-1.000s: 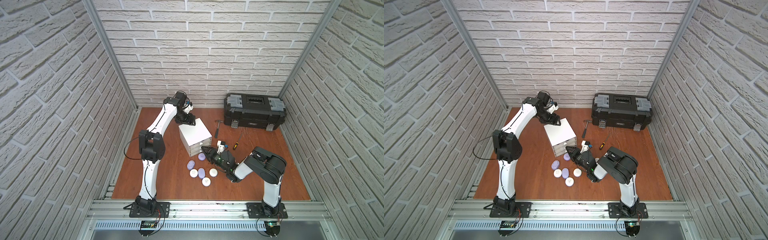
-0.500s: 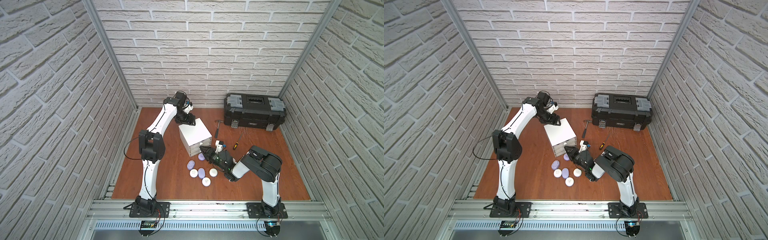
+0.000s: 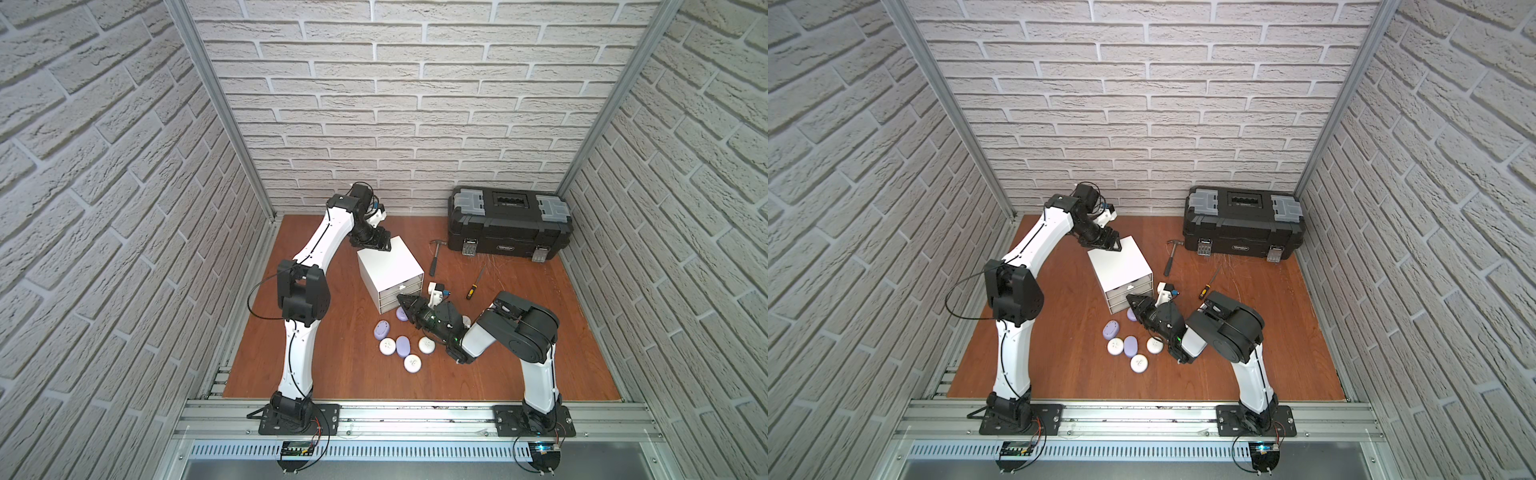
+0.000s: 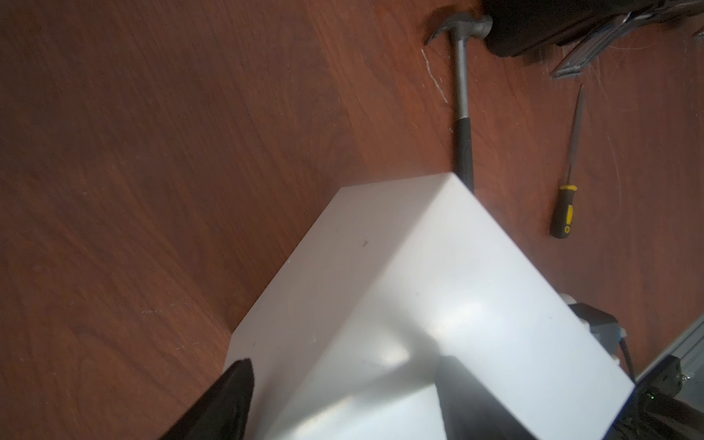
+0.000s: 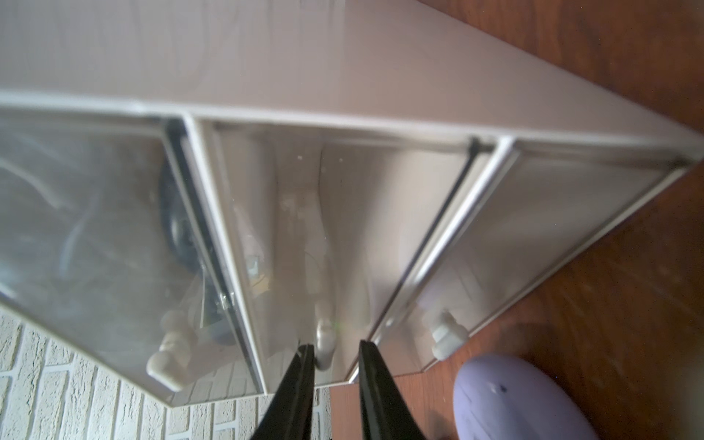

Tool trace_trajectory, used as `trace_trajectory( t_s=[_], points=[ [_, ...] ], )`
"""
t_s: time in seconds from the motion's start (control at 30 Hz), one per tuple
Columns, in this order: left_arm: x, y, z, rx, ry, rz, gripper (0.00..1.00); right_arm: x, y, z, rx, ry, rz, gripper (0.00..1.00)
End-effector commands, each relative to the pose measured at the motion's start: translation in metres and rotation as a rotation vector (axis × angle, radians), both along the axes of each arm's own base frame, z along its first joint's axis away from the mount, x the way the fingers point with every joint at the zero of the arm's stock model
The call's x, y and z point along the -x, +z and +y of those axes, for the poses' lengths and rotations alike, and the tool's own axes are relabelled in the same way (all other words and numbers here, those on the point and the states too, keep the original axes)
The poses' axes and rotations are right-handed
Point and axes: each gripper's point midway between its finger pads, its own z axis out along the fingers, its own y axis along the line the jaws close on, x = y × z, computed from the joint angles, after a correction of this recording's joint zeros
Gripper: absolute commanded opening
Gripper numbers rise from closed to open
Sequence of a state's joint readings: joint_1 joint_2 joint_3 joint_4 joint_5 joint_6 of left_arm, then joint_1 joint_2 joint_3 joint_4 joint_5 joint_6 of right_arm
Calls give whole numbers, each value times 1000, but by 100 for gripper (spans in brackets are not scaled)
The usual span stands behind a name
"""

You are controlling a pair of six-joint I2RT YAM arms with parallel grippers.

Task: Put the bluetooth earphones in the drawer according to color
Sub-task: Open the drawer in the storage box.

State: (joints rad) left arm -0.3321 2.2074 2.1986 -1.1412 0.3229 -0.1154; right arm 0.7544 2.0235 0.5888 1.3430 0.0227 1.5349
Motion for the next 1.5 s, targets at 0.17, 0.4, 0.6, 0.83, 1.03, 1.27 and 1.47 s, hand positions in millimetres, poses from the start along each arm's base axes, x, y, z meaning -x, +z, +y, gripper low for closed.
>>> trace_trajectory(
  t_s=[0.17,0.4,0.6,0.83,1.03,1.27,1.47],
  points=[
    [19,1,5,-10,-10,55,79,-10,31,2,-199,-51,50,25],
    [20,1,6,-10,-9,54,79,-12,34,-4,-197,-67,35,25],
    [20,-1,6,-10,-7,57,79,-12,55,-7,-214,-72,0,17],
    [20,0,5,-7,-6,56,79,-16,59,-11,-198,-80,-8,17],
    [21,-2,5,-6,-7,60,79,-19,57,-11,-195,-79,-6,10],
    [22,-7,6,-17,-8,71,79,-12,51,-11,-180,-52,3,3],
    [21,-13,8,-29,-3,84,77,-3,42,-12,-153,-24,29,3]
  ],
)
